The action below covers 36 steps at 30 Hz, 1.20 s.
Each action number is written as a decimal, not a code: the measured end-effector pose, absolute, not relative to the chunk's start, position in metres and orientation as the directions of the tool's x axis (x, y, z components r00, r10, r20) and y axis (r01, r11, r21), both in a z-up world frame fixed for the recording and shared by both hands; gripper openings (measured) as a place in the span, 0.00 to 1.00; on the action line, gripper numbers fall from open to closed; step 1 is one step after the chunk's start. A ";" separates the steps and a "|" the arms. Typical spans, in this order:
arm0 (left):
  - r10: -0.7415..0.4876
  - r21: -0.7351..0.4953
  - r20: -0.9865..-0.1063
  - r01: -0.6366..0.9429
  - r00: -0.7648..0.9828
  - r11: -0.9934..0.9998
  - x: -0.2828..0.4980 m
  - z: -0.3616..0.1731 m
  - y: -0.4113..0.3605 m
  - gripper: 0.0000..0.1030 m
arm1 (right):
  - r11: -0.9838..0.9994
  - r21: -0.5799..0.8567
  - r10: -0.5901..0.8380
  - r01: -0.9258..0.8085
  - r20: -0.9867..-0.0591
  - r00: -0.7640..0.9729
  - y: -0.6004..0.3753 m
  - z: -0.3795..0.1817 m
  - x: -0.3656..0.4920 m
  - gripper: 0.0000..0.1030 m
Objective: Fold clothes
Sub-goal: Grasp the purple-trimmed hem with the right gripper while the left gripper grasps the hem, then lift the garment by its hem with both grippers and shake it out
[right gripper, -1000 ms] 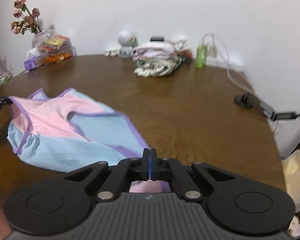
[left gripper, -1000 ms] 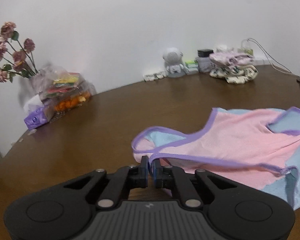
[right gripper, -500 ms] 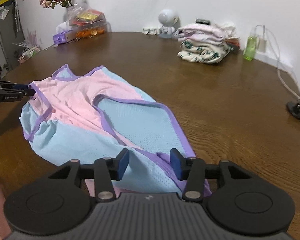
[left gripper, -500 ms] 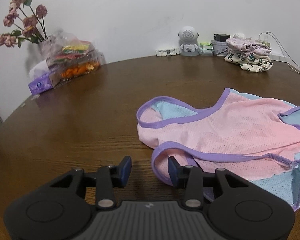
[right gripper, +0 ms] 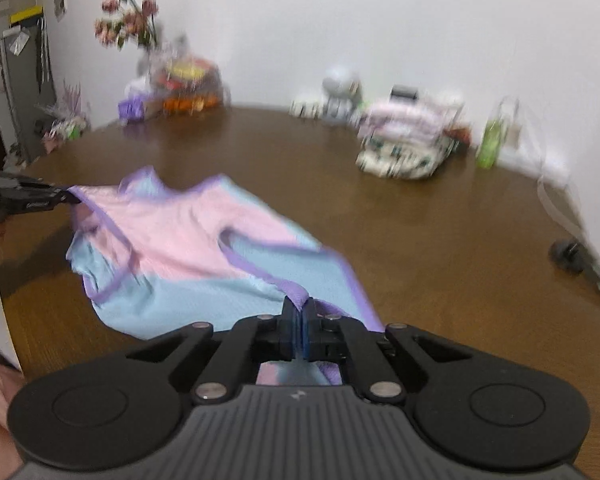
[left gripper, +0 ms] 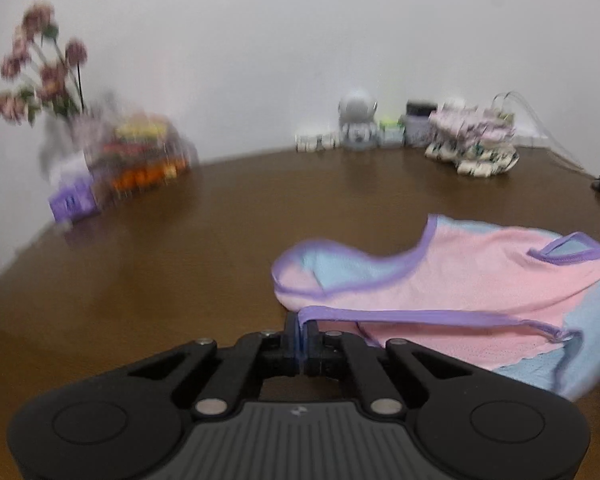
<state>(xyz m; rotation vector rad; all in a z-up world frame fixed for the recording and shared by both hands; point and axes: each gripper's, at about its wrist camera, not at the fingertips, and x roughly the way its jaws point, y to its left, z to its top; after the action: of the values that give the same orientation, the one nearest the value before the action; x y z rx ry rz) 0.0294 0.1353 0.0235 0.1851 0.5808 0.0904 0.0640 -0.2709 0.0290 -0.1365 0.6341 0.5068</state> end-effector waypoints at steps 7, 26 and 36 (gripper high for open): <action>0.192 0.377 -0.467 -0.002 0.863 0.926 0.079 0.079 0.131 0.00 | 0.899 -0.019 0.360 -0.438 -0.538 0.762 -0.272 0.079 0.089 0.02; 0.250 0.660 -0.275 -0.007 0.928 0.751 0.139 0.163 0.103 0.01 | 0.888 -0.148 0.328 -0.435 -0.460 0.825 -0.252 0.165 0.178 0.02; 0.219 0.531 -0.637 0.215 0.739 0.819 0.095 -0.009 0.128 0.01 | 0.865 0.098 0.407 -0.491 -0.711 0.574 -0.258 -0.010 0.129 0.02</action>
<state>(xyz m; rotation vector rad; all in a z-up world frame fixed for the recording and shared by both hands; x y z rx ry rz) 0.0946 0.1280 -0.0092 0.6255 0.7522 0.0025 0.1285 -0.2584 -0.0099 -0.1143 0.8024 0.5275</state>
